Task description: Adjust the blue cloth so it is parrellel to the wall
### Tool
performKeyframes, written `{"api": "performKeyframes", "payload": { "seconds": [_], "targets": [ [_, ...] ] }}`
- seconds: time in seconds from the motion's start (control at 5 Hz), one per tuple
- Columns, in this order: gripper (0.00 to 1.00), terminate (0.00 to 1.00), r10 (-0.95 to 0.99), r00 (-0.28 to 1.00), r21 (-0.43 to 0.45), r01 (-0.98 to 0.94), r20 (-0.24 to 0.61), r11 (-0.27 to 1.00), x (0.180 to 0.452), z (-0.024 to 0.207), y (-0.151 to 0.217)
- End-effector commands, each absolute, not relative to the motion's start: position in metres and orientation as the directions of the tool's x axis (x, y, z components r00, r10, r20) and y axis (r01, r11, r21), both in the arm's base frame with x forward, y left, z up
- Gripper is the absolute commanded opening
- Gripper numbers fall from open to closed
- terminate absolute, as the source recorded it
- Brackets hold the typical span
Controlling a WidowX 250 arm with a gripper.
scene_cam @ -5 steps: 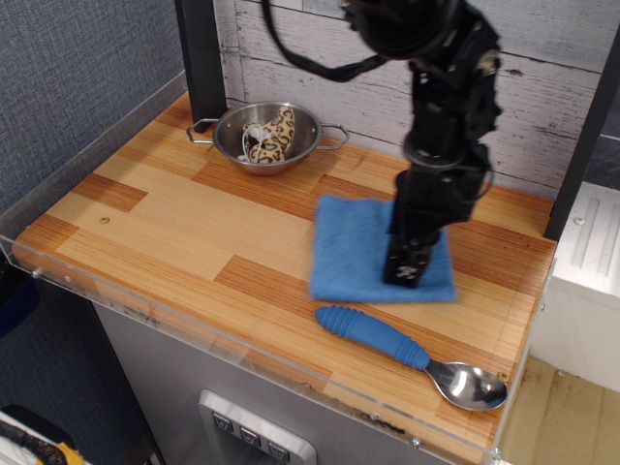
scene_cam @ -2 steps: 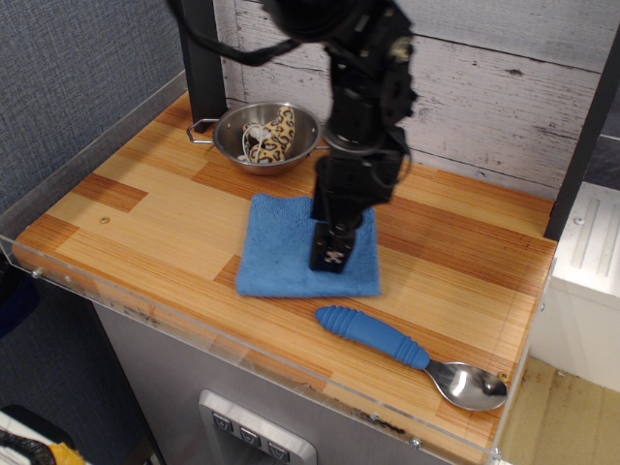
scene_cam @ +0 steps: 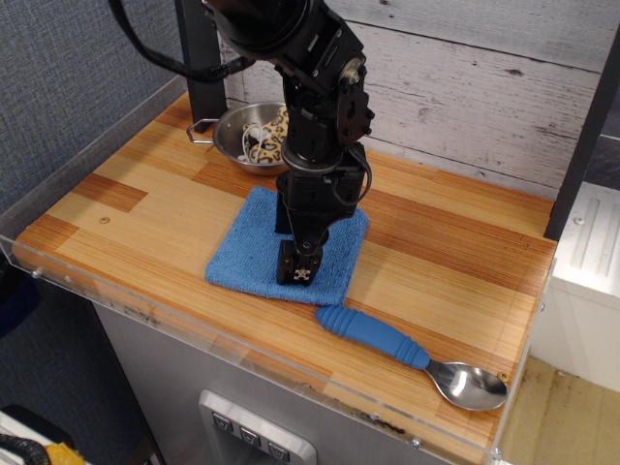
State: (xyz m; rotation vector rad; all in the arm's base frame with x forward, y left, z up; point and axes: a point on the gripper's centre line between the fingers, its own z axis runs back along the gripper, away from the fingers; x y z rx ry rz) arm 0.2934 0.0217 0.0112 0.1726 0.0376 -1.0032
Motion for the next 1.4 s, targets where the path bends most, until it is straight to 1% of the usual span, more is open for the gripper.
{"api": "performKeyframes", "payload": {
  "seconds": [0.0,0.2,0.4,0.6,0.8,1.0,1.2],
  "targets": [
    [1.00,0.00,-0.831,0.550,0.171,0.830,-0.087,0.531,0.299,0.025,0.026],
    [1.00,0.00,-0.838,0.543,0.169,0.833,-0.064,0.527,0.310,0.020,0.017],
    [1.00,0.00,-0.854,0.520,0.177,0.844,-0.034,0.507,0.330,0.018,0.001],
    [1.00,0.00,-0.886,0.464,0.192,0.868,0.009,0.457,0.355,0.020,-0.026],
    [1.00,0.00,-0.920,0.389,0.201,0.899,0.044,0.390,0.371,0.023,-0.059],
    [1.00,0.00,-0.945,0.324,0.198,0.924,0.043,0.326,0.374,0.028,-0.084],
    [1.00,0.00,-0.952,0.304,0.200,0.931,0.038,0.305,0.373,0.038,-0.092]
  ]
}}
